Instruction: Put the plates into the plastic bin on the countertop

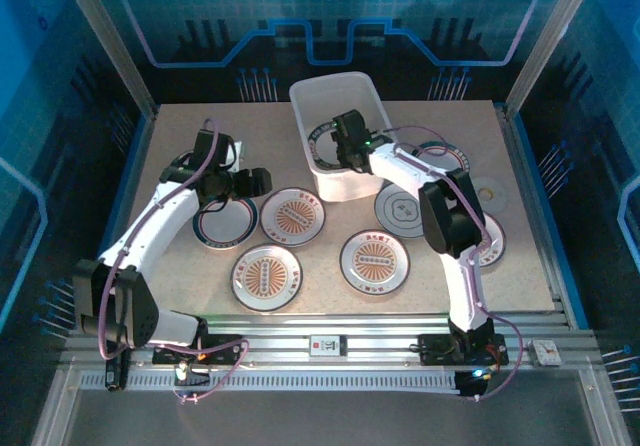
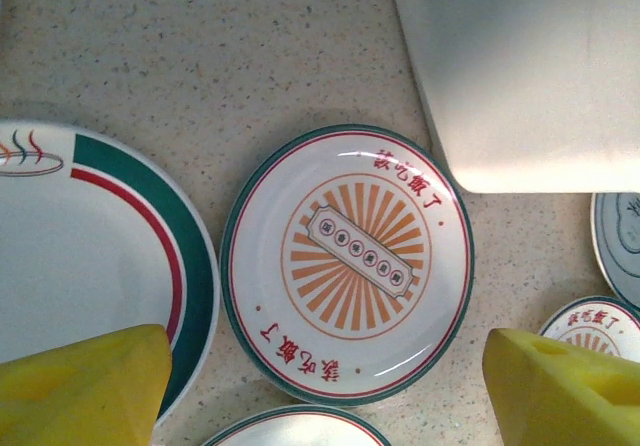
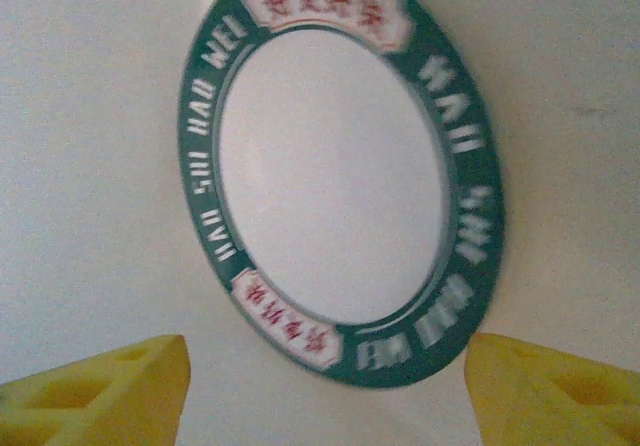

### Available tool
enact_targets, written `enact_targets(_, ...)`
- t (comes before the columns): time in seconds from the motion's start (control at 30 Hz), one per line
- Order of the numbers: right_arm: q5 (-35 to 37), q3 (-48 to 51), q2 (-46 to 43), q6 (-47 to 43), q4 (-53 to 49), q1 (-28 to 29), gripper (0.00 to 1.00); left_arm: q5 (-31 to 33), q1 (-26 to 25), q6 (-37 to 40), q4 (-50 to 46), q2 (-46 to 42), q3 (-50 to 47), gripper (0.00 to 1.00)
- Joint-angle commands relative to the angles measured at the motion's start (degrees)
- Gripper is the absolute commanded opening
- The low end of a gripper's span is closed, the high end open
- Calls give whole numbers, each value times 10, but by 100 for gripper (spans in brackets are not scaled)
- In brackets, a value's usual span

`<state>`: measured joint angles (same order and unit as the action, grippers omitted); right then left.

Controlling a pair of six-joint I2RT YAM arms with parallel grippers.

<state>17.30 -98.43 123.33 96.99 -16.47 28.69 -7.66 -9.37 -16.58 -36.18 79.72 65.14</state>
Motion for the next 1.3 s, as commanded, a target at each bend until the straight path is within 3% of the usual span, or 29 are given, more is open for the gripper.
enact_targets(0.0,-4,10,-52,-62,54,-6,79,19,6,-21,-17,-19,-21,83)
enact_targets(0.1,-3,24,-78,-100,60,-3,86,31,7,-43,-17,-30,-35,83)
enact_targets(0.43,-38,75,-170,-237,116,5,90,44,52,-147,5,-117,-121,85)
enact_targets(0.63,-95,117,-251,-323,122,12,84,48,109,-220,7,-188,-196,88)
enact_targets(0.8,-93,163,-334,-426,90,36,83,35,151,-253,18,-225,-250,89)
enact_targets(1.03,-167,245,-410,-493,104,54,79,5,194,-319,86,-227,-327,85)
enact_targets(1.27,-144,290,-454,-548,71,96,70,-2,208,-325,137,-173,-347,82)
